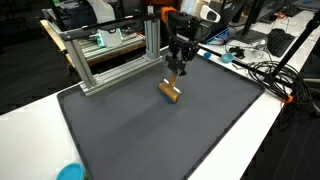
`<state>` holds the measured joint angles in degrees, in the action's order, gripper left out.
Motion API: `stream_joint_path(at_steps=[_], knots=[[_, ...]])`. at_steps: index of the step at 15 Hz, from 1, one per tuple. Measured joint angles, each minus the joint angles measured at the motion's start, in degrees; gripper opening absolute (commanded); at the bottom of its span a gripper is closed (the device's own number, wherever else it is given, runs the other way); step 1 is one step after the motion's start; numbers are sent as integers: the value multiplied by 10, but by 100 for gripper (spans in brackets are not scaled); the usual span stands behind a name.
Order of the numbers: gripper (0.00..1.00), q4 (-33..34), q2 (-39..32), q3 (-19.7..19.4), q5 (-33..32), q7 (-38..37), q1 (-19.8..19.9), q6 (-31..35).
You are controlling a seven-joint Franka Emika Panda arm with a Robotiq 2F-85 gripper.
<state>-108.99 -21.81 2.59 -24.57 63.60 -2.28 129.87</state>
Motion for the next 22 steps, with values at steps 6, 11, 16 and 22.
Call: stream_joint_path(at_steps=[6, 11, 16, 22], knots=[[22, 4, -15, -16, -27, 2, 4, -24], [22, 27, -29, -29, -24, 11, 19, -44], [22, 58, -14, 0, 155, 120, 82, -81], [22, 62, -8, 4, 217, 148, 97, -95]])
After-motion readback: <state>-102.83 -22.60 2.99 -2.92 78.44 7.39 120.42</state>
